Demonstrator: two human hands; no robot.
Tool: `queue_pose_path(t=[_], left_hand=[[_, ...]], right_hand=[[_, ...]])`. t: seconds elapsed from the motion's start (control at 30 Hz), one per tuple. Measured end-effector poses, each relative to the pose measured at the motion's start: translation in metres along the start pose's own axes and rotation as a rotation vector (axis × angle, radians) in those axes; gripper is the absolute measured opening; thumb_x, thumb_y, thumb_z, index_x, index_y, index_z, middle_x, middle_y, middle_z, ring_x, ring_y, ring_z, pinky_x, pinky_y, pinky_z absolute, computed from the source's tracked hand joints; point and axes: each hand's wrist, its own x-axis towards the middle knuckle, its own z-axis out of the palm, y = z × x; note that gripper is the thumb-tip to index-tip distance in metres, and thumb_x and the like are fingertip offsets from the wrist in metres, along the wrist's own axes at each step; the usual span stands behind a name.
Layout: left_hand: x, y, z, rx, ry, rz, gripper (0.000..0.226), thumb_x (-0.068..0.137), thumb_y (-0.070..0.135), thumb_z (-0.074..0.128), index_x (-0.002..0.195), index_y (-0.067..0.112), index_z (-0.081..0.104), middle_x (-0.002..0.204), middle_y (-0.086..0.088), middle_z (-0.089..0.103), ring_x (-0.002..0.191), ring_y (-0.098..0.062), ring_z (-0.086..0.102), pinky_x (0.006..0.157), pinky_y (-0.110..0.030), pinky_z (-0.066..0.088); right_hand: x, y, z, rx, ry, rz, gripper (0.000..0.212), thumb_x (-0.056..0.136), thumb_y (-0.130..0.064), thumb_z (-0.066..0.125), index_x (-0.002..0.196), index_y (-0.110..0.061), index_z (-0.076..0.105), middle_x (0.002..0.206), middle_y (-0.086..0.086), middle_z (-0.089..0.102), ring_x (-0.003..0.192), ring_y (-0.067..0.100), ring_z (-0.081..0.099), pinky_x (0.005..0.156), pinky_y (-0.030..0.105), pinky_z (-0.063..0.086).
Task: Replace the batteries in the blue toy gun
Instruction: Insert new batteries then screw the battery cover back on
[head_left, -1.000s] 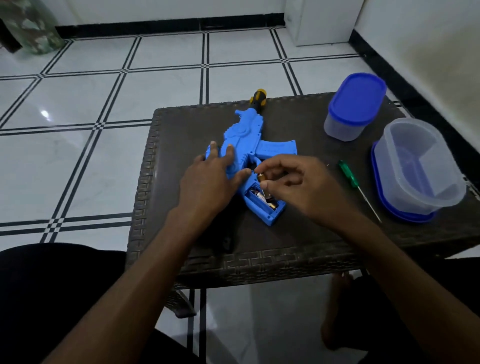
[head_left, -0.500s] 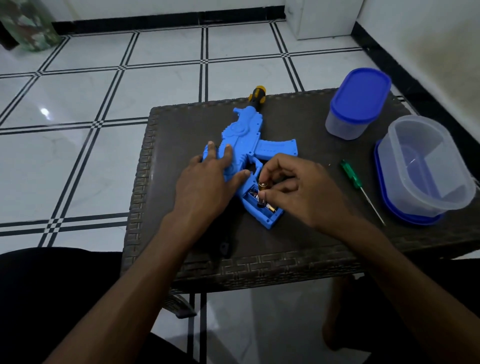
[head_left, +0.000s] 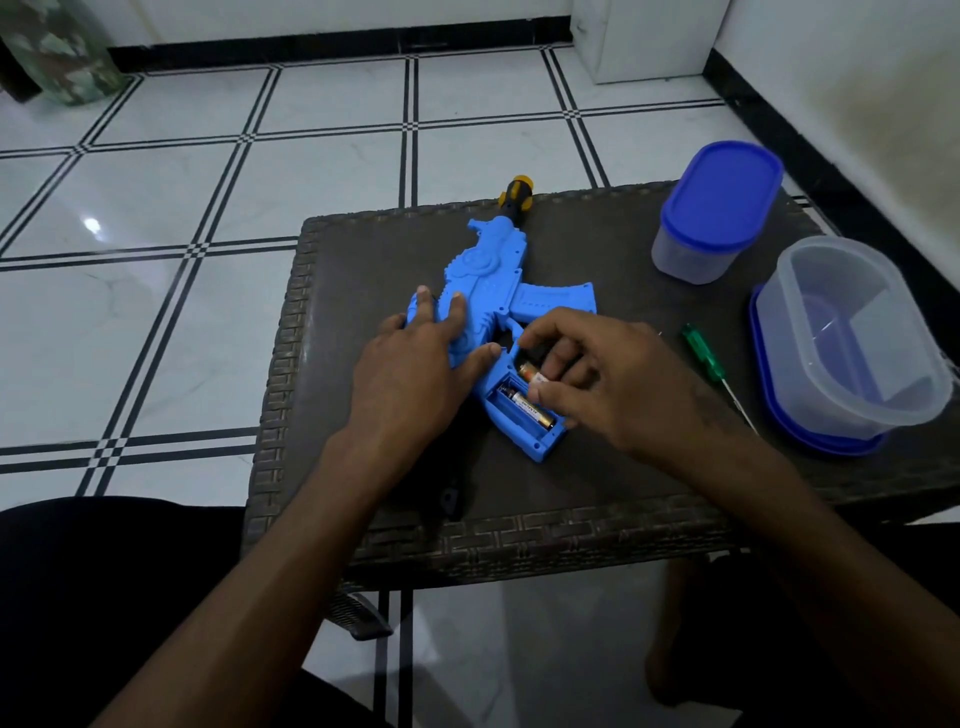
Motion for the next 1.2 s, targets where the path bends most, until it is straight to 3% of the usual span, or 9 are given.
queue_pose_path(t=[0.17,0.3,0.47,0.63,0.73,0.87,1.0,1.2], left_hand=[[-0.001,0.000,-0.002,-0.001,-0.004,-0.005,0.069,0.092,0.063,0.036,0.151,0.031,0.023,0.161,-0.006,0.013,0.141,-0.036,0.027,0.108,-0.046,0.033],[-0.002,0.002,-0.002,-0.001,-0.008,-0.010,0.068,0.092,0.062,0.036,0.151,0.032,0.022,0.162,-0.005,0.012,0.141,-0.035,0.025,0.108,-0.046,0.033],[-0.002,0.002,-0.003,0.006,-0.002,-0.008,0.068,0.092,0.062,0.036,0.151,0.031,0.022,0.161,-0.006,0.012,0.141,-0.035,0.025,0.108,-0.046,0.033],[-0.002,0.001,-0.001,0.007,0.001,-0.009,0.068,0.092,0.062,0.037,0.151,0.031,0.023,0.161,-0.006,0.013,0.141,-0.035,0.026,0.109,-0.045,0.032],[0.000,0.000,0.000,0.003,0.003,-0.007,0.067,0.092,0.063,0.037,0.150,0.031,0.024,0.161,-0.006,0.014,0.141,-0.036,0.027,0.109,-0.044,0.031],[0.000,0.000,0.000,0.018,-0.001,-0.001,0.067,0.093,0.060,0.037,0.151,0.030,0.024,0.161,-0.008,0.014,0.140,-0.037,0.028,0.108,-0.044,0.033],[0.002,-0.001,0.001,0.024,-0.001,0.008,0.066,0.093,0.060,0.037,0.151,0.029,0.024,0.161,-0.009,0.015,0.139,-0.037,0.029,0.108,-0.045,0.033],[0.001,-0.003,0.003,0.020,-0.014,0.006,0.065,0.094,0.059,0.036,0.150,0.030,0.024,0.161,-0.009,0.015,0.137,-0.038,0.032,0.106,-0.044,0.035]], right_hand=[[-0.001,-0.010,-0.005,-0.232,-0.076,0.008,0.014,0.076,-0.017,0.081,0.087,-0.018,0.072,0.078,-0.013,0.061,0.067,0.001,0.057,0.061,0.011,0.043],[0.000,-0.014,-0.003,-0.274,-0.169,0.014,0.014,0.081,-0.018,0.077,0.095,-0.018,0.077,0.075,-0.018,0.052,0.069,-0.001,0.054,0.065,0.007,0.037],[0.004,-0.015,-0.005,-0.344,-0.293,-0.046,0.034,0.085,-0.005,0.070,0.115,-0.020,0.073,0.094,-0.012,0.057,0.088,0.002,0.054,0.073,0.007,0.036],[0.011,-0.012,0.005,-0.375,-0.312,-0.013,0.030,0.083,-0.006,0.069,0.108,-0.021,0.075,0.083,-0.013,0.061,0.072,-0.002,0.055,0.066,0.005,0.035],[0.016,-0.007,0.010,-0.467,-0.289,-0.063,0.024,0.081,-0.013,0.071,0.102,-0.024,0.074,0.090,-0.008,0.069,0.084,0.006,0.055,0.069,0.008,0.034],[0.020,-0.004,0.015,-0.423,-0.213,-0.050,0.019,0.079,-0.019,0.075,0.092,-0.028,0.064,0.086,-0.013,0.061,0.084,0.005,0.044,0.073,0.026,0.043],[0.023,-0.005,0.026,-0.334,-0.066,-0.061,0.033,0.075,-0.017,0.075,0.090,-0.026,0.047,0.085,-0.012,0.046,0.081,0.009,0.045,0.070,0.030,0.045],[0.024,-0.002,0.028,-0.317,-0.089,-0.024,0.031,0.076,-0.019,0.075,0.091,-0.026,0.049,0.085,-0.012,0.047,0.074,0.007,0.047,0.067,0.029,0.045]])
